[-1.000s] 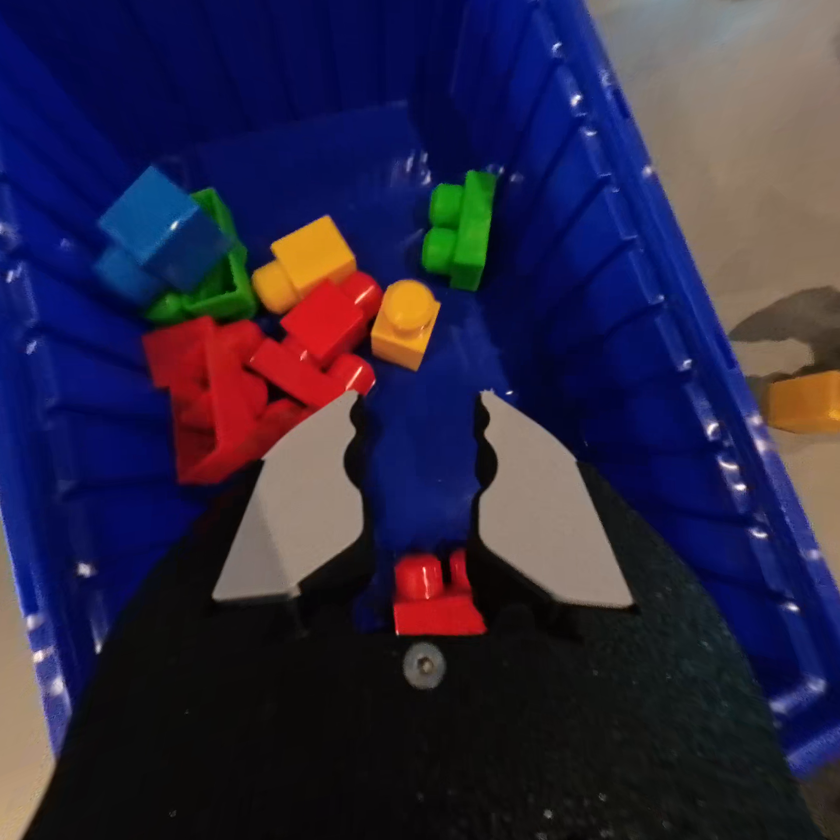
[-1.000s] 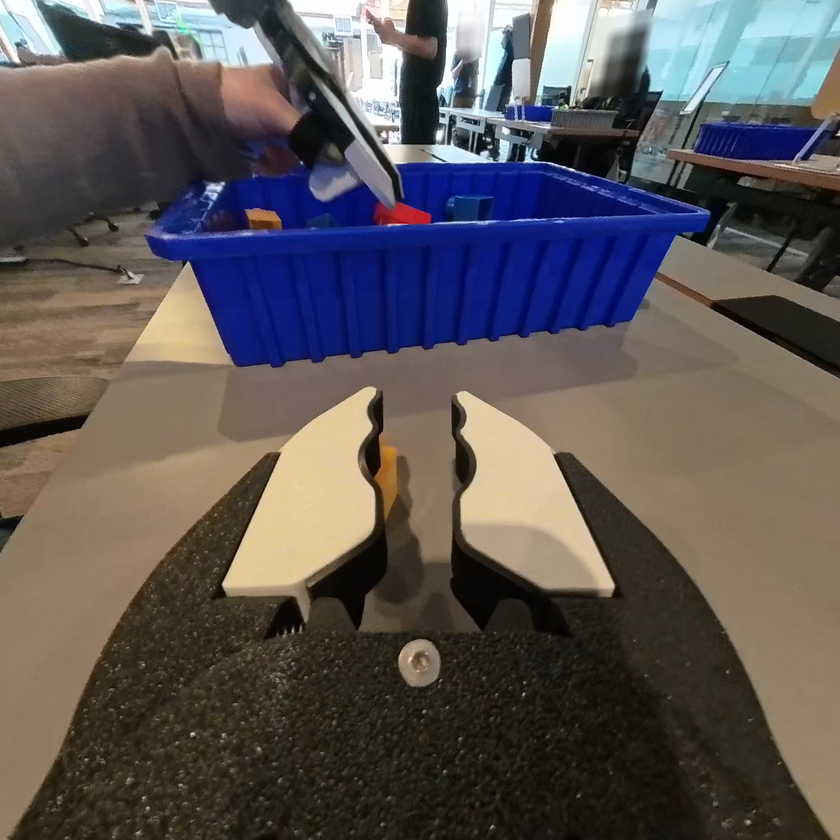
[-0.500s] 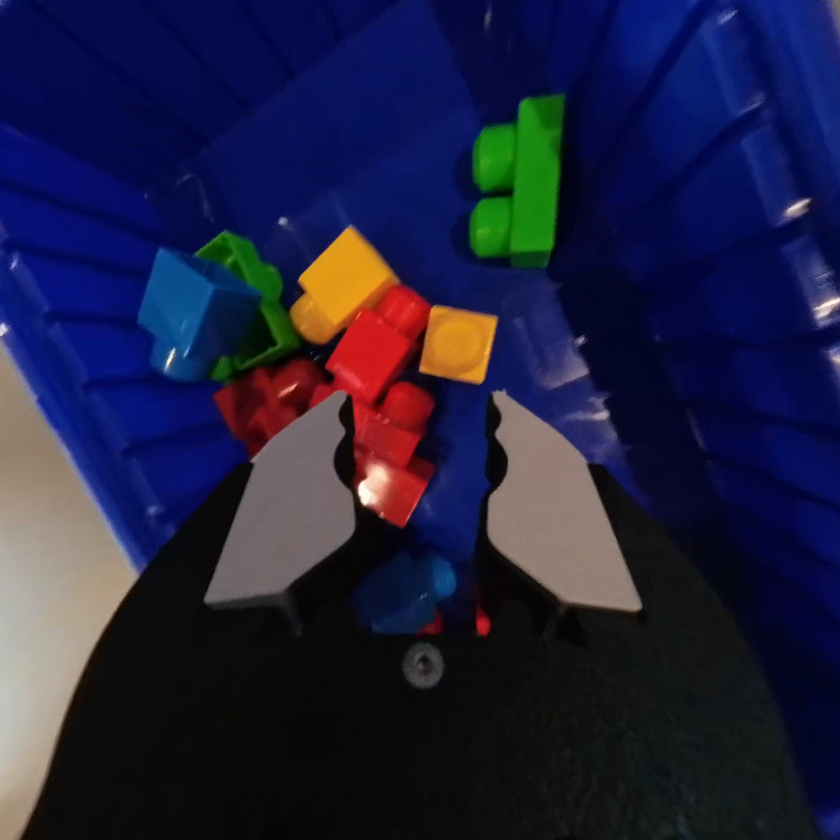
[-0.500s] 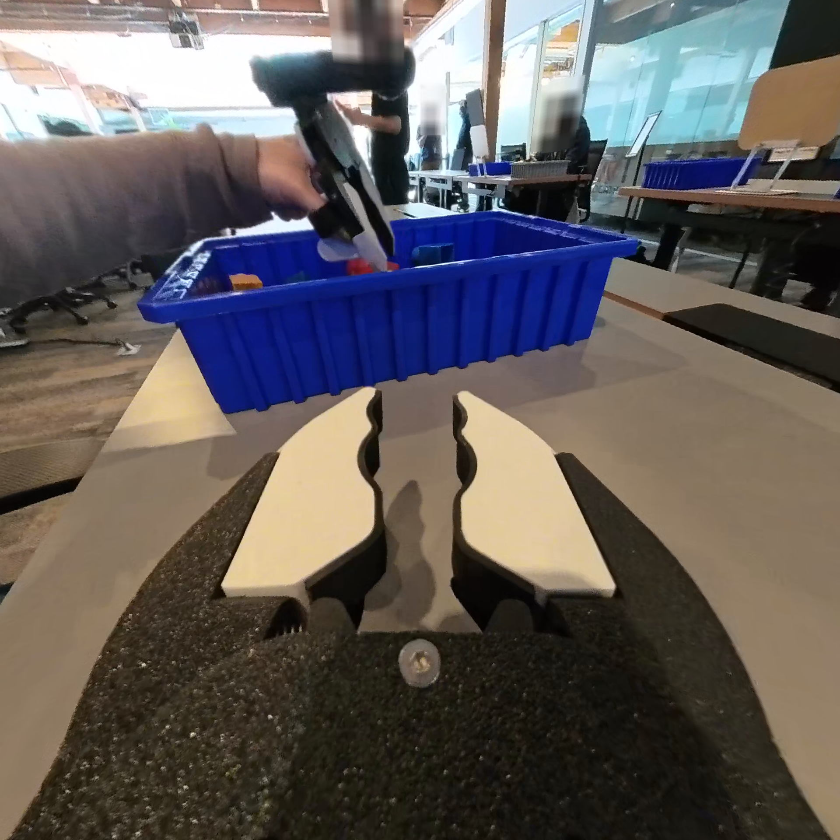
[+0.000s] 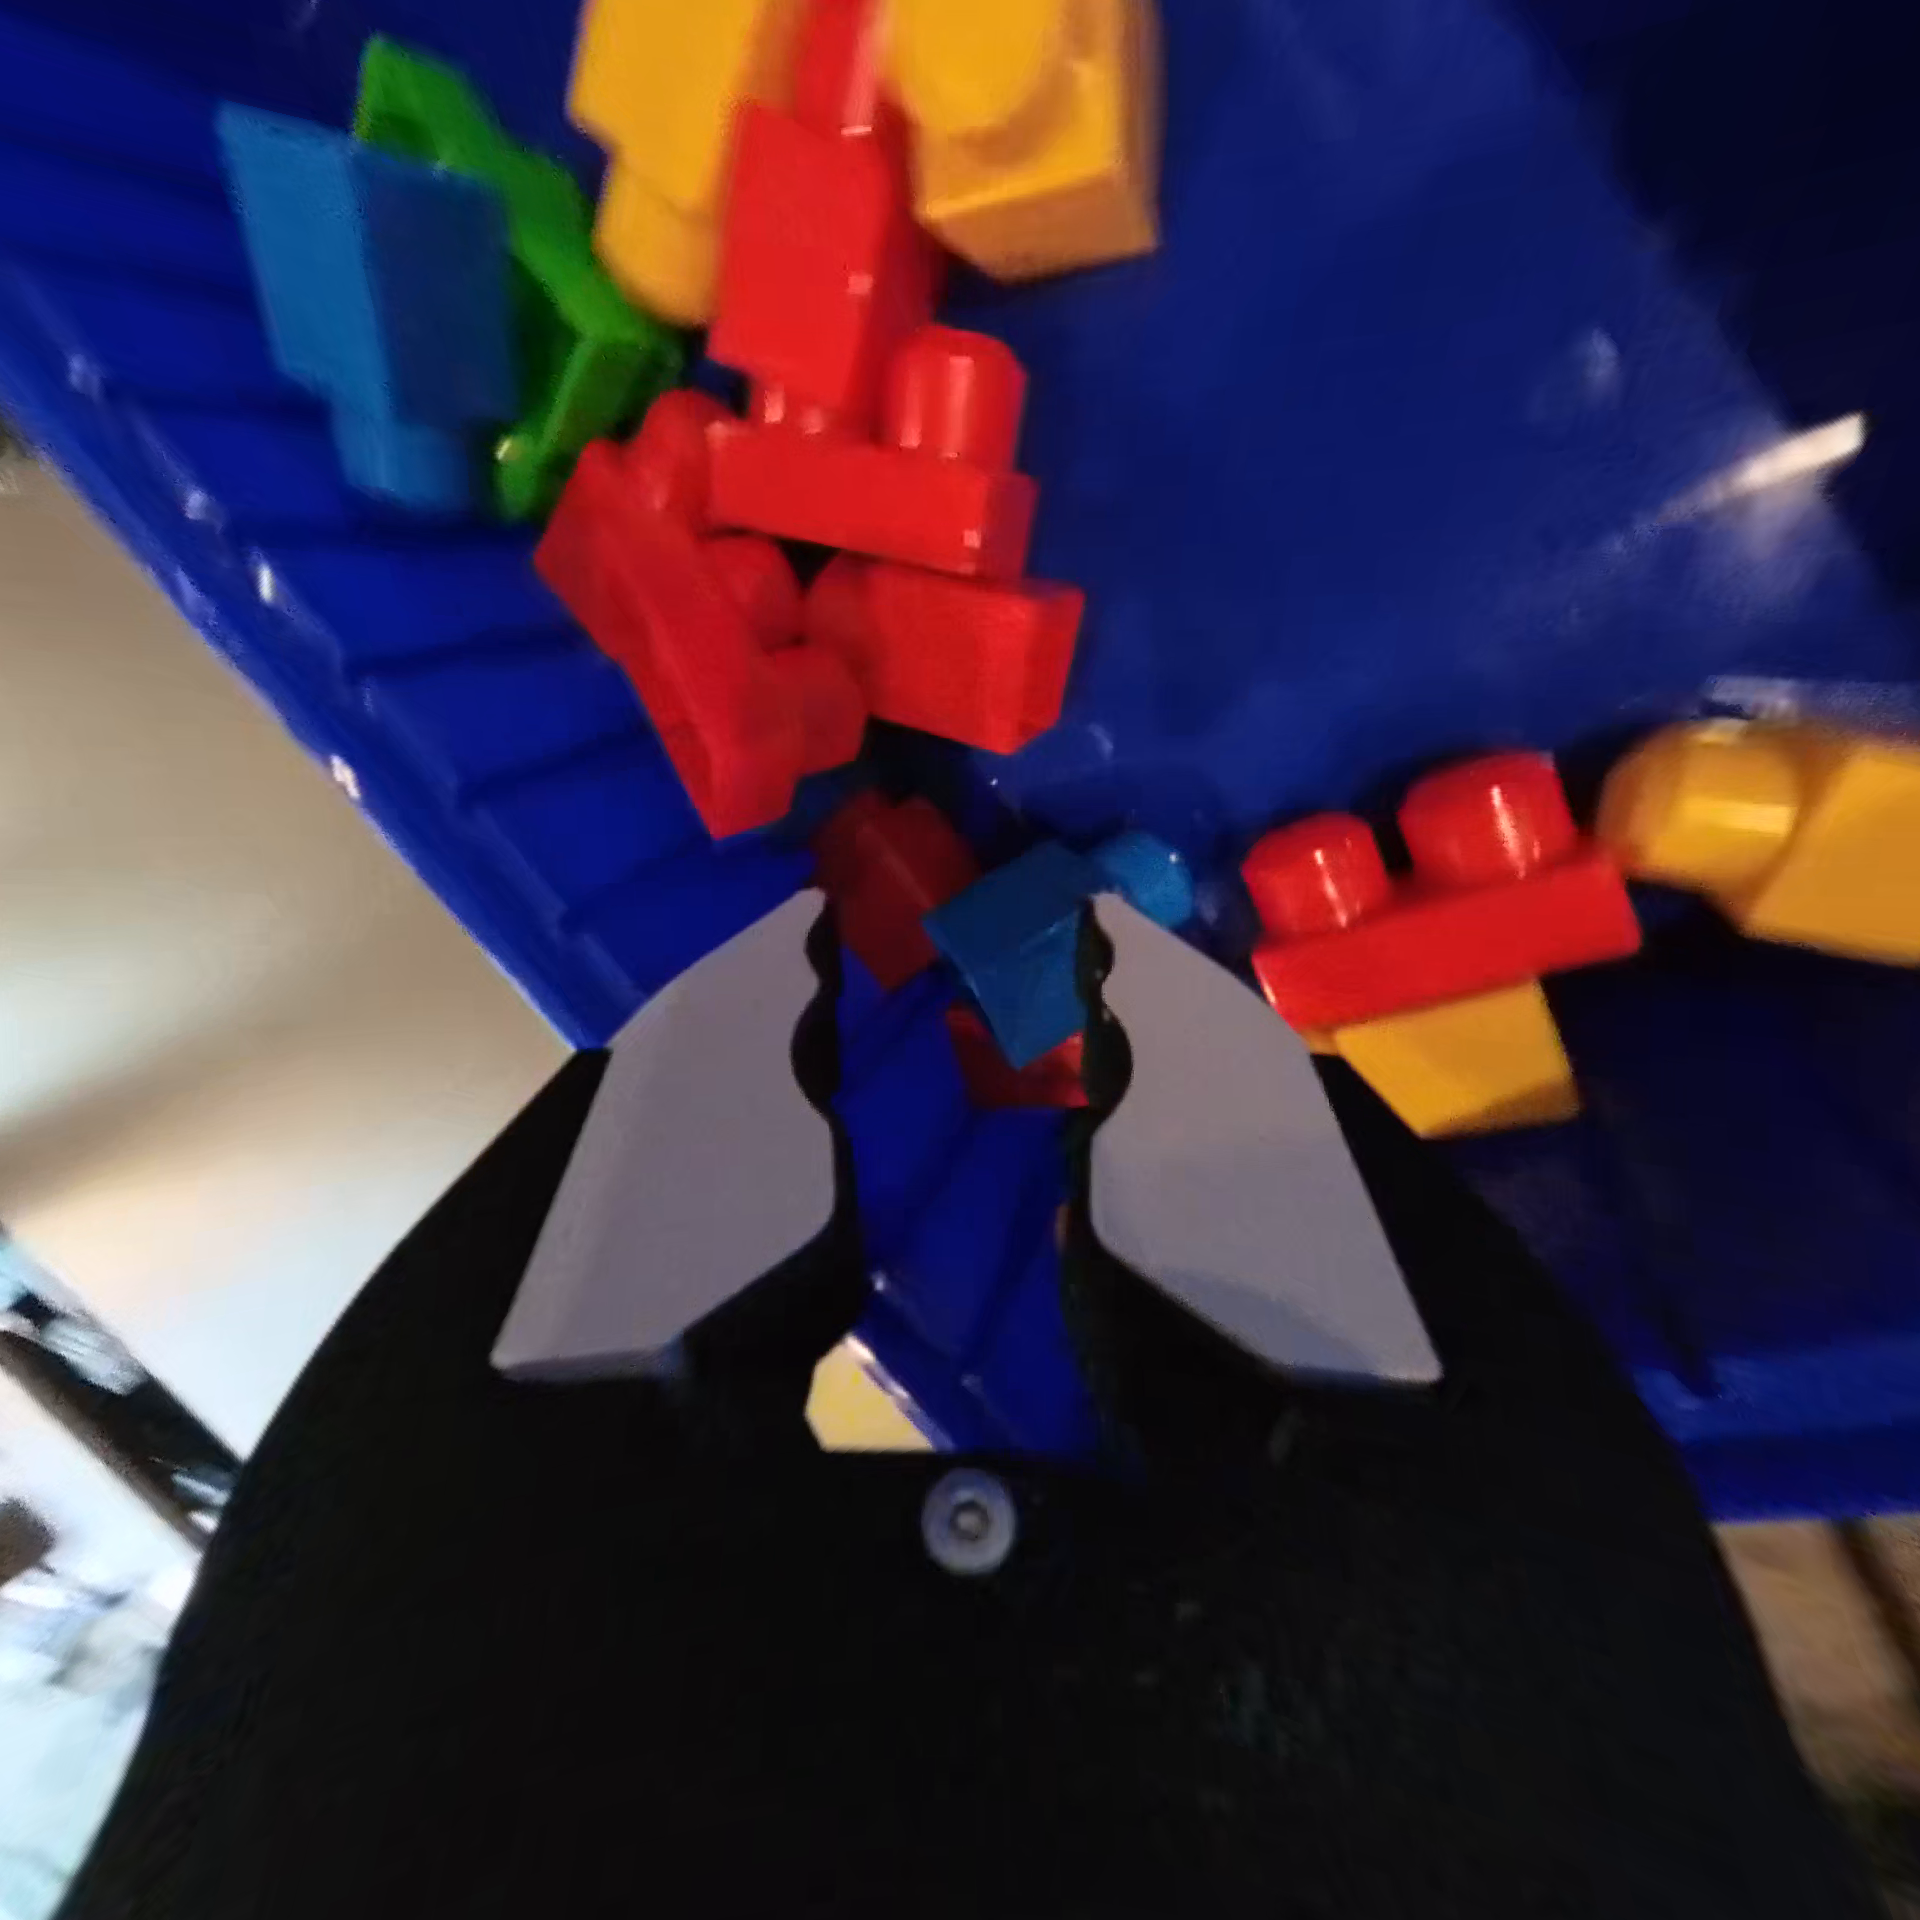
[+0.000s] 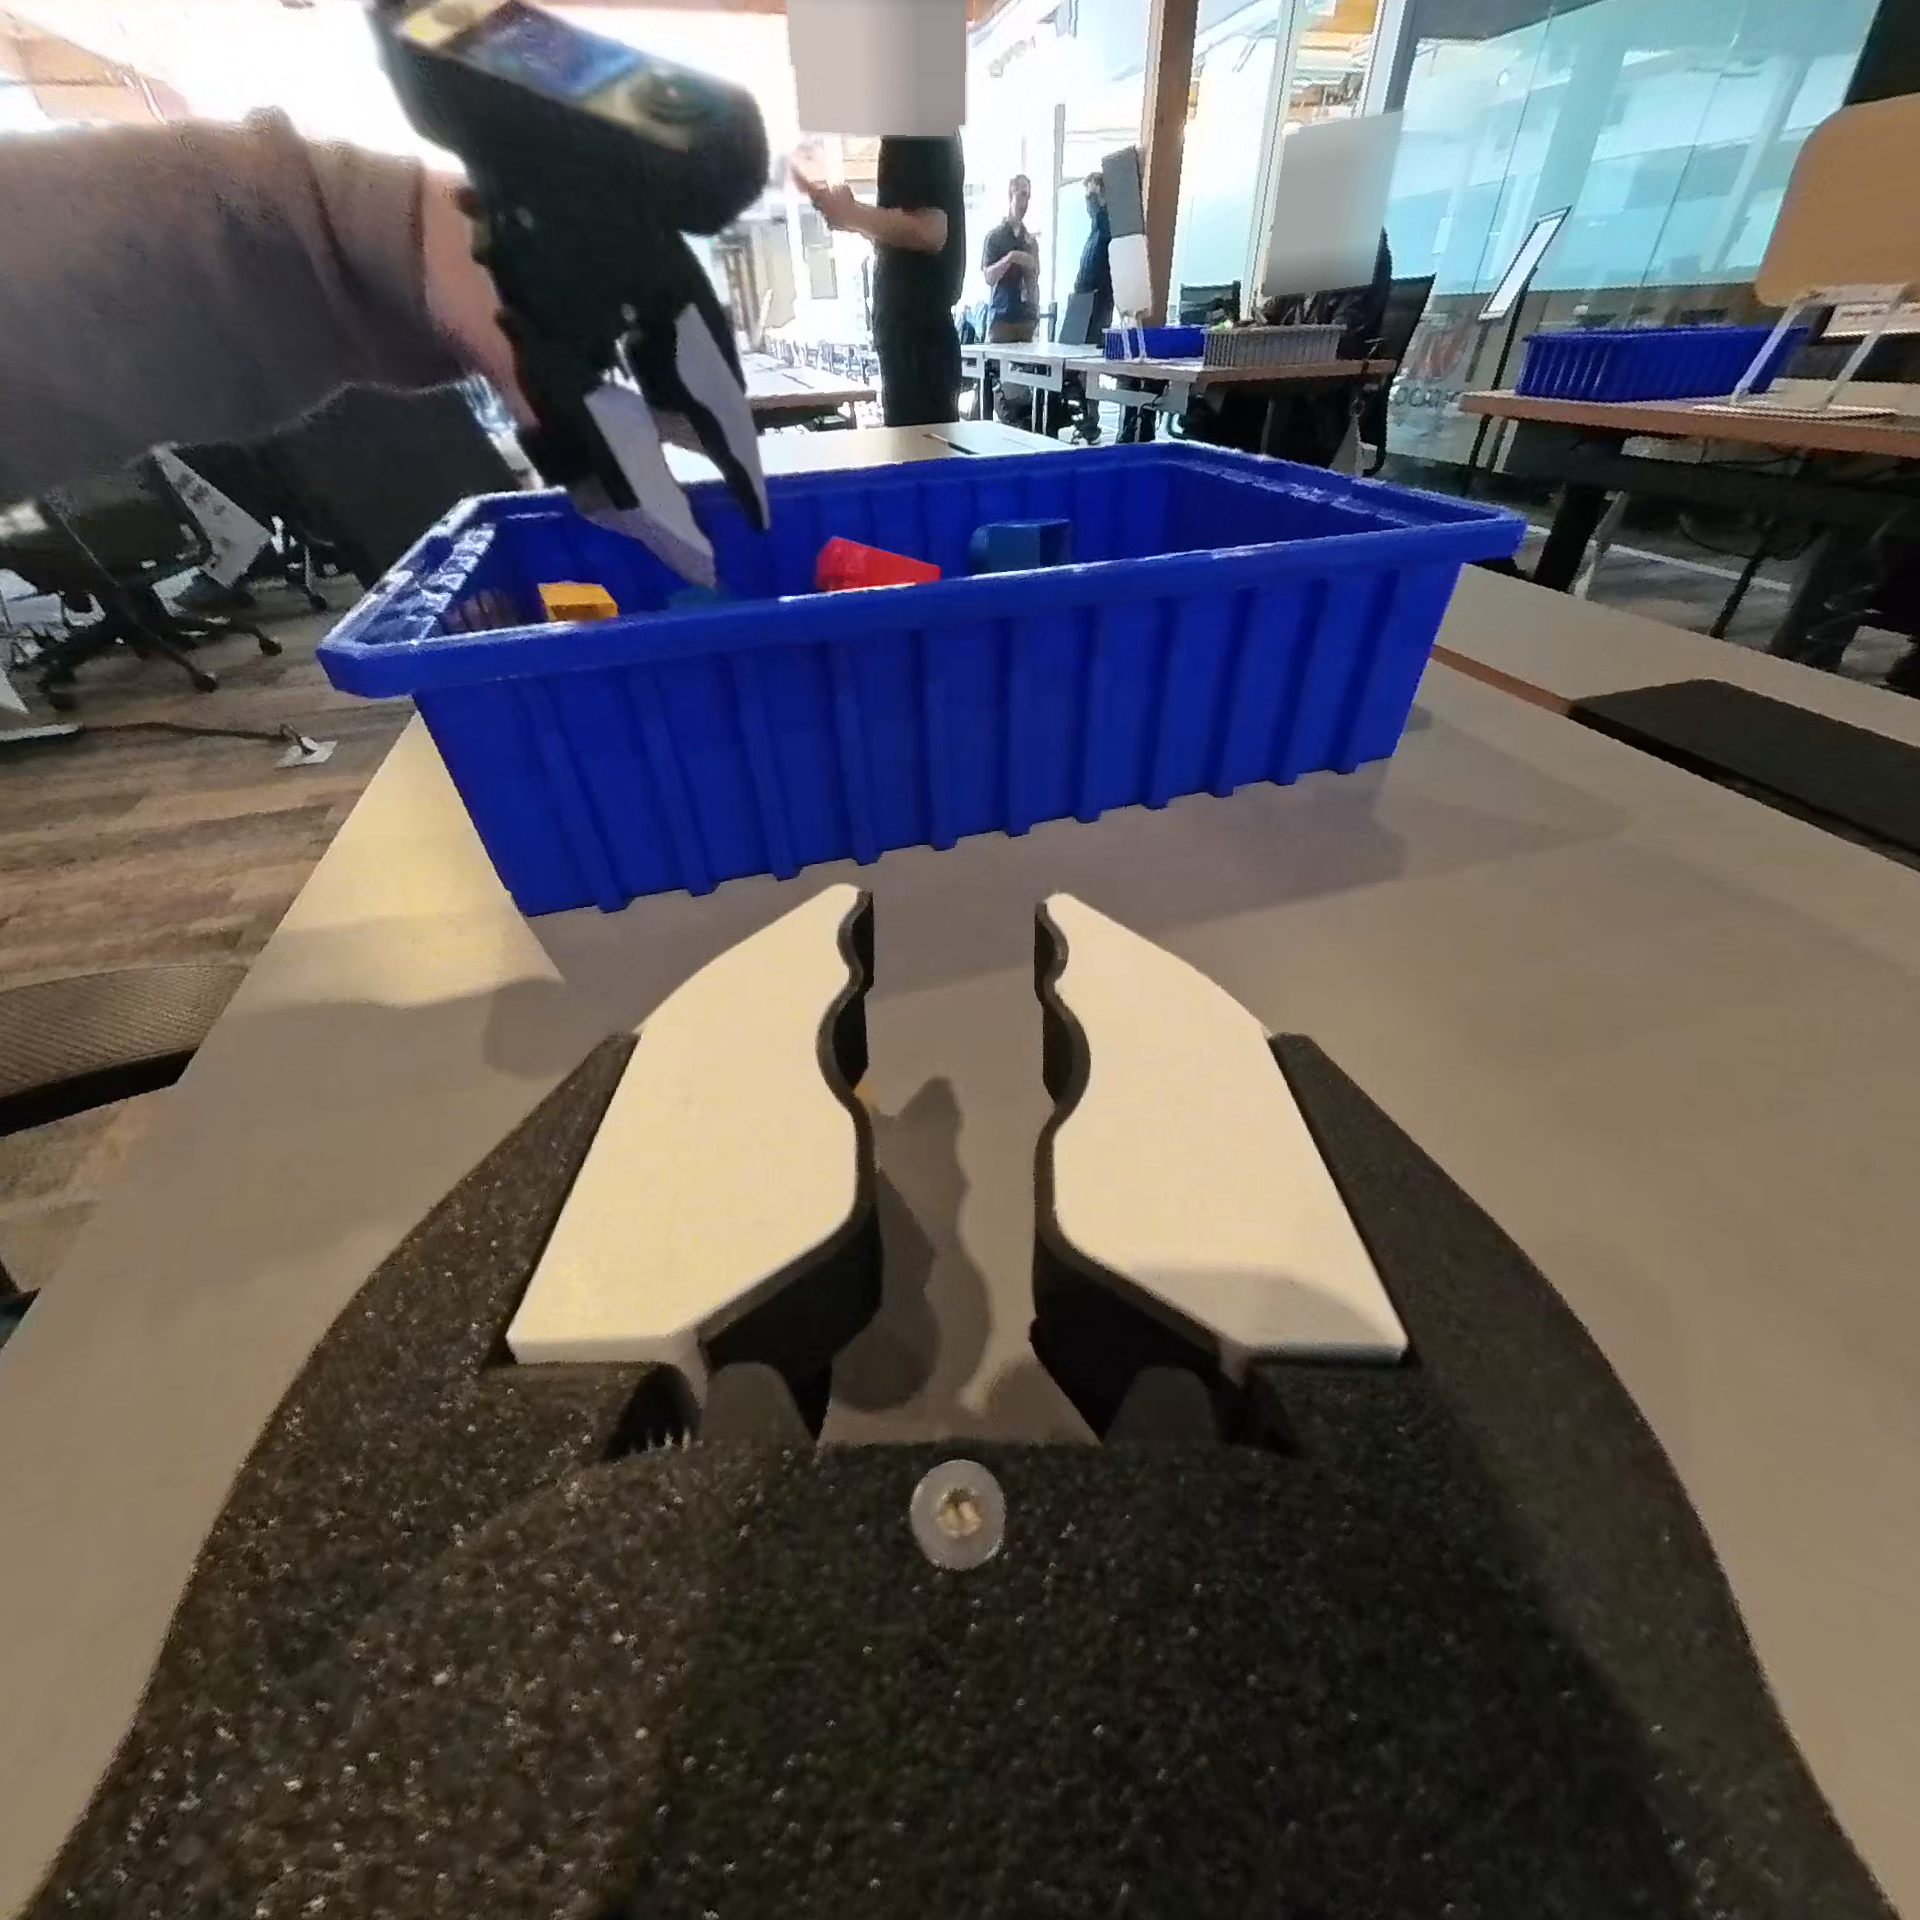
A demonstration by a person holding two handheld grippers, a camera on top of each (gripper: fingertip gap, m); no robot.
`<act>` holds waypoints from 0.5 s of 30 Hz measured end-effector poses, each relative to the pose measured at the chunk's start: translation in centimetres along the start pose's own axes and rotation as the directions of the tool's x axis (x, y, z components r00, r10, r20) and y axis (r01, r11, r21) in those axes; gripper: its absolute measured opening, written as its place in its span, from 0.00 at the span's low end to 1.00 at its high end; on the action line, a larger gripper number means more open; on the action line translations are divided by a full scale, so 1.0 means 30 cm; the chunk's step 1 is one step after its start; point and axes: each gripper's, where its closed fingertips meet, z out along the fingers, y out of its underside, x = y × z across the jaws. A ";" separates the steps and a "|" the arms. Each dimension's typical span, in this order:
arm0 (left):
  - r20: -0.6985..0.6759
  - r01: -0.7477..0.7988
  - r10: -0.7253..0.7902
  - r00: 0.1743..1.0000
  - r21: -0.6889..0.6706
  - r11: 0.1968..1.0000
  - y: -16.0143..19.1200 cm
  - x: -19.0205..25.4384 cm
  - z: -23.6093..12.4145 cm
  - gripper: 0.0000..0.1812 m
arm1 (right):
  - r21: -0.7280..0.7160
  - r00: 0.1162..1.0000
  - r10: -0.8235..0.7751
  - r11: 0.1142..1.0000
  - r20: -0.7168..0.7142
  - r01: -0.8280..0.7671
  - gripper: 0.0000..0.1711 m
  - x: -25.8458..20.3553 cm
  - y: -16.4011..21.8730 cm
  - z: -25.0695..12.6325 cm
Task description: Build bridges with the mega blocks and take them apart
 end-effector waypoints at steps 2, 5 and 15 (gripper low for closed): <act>-0.004 -0.145 0.145 0.989 0.018 0.989 0.000 0.032 0.000 0.20 | -0.011 1.000 -0.011 1.000 0.001 0.011 0.17 -0.004 0.006 0.002; -0.049 -0.276 0.277 0.960 0.025 0.961 0.003 0.074 -0.004 0.21 | -0.015 1.000 -0.014 1.000 0.000 0.014 0.17 -0.005 0.009 0.000; -0.067 -0.480 0.477 0.876 -0.201 0.854 0.082 0.062 0.059 0.30 | 0.021 0.997 0.073 0.997 -0.004 -0.073 0.17 0.022 -0.001 -0.008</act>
